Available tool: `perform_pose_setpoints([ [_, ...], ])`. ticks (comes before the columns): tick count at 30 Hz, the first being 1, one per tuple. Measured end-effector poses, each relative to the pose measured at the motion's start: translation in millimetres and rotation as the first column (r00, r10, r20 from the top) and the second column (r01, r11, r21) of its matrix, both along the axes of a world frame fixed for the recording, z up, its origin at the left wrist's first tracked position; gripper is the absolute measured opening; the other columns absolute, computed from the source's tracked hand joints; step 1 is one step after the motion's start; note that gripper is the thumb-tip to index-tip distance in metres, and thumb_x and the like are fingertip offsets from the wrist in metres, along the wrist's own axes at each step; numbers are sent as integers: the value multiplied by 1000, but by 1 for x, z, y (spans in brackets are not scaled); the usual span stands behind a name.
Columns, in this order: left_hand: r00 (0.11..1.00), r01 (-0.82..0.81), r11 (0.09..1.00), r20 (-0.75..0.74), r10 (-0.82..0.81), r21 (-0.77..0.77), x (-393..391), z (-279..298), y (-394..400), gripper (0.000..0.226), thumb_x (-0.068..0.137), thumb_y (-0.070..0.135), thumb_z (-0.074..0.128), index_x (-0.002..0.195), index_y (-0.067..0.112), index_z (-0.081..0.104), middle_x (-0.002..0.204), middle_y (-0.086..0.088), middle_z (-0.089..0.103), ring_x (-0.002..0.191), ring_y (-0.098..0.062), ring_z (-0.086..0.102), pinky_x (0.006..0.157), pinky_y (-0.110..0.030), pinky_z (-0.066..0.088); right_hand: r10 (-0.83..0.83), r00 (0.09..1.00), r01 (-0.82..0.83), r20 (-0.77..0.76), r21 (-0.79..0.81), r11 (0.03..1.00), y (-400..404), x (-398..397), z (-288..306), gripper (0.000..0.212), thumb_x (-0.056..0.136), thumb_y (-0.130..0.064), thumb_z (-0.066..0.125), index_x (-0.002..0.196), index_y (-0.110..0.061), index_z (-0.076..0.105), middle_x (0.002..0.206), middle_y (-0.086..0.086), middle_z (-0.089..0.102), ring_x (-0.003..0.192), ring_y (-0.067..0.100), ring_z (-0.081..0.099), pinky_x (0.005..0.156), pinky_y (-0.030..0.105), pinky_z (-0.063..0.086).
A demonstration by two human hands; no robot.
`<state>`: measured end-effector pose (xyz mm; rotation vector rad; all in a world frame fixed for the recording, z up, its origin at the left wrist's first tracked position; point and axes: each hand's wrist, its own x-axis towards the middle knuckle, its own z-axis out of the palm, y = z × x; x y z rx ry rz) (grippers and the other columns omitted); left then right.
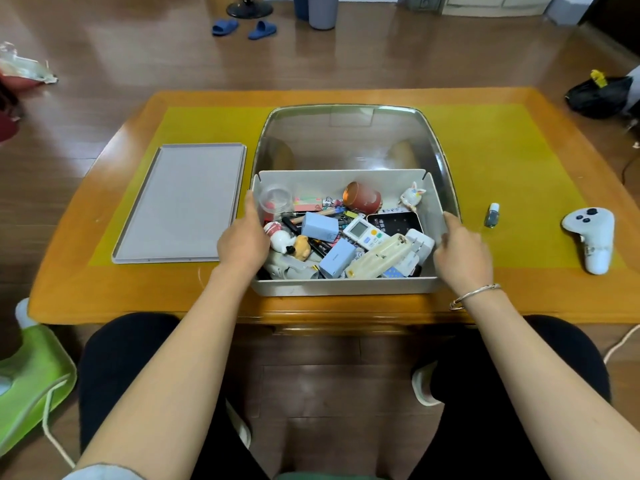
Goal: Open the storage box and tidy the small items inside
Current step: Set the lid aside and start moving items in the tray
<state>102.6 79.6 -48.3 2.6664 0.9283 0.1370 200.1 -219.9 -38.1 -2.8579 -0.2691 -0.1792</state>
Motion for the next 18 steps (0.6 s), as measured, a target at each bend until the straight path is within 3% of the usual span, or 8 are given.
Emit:
perform_pose_setpoints([
  [10,1000,-17,1000,8,17,20,-23,-2,6,72,92,8,48,150,20,9,95,-19,62,71,-30,52,60,-39,45,34,997,-45,71,159,986,6,-18,-7,37,94,-11,44,130,-12,49,100,16,67,87,36,61,60,29,32],
  [14,996,-67,998,60,66,15,-19,4,5,51,91,7,47,138,13,27,98,-20,61,75,-34,53,59,-40,40,5,999,-17,41,318,948,-1,1,-5,35,100,-31,34,117,-12,58,106,13,66,93,33,60,64,29,31],
  [16,992,-93,996,87,91,15,-9,10,4,38,92,9,49,127,10,34,107,-21,61,85,-40,57,62,-41,39,-19,998,-1,59,323,946,-9,19,-6,38,100,-32,33,115,-9,59,111,15,63,99,33,57,70,32,36],
  [18,994,-77,997,77,76,17,4,13,4,49,90,6,51,134,12,29,119,-21,55,96,-43,57,68,-44,39,-70,997,60,38,220,974,-21,40,-11,38,99,-30,37,121,-7,57,124,19,56,111,37,50,89,40,39],
])
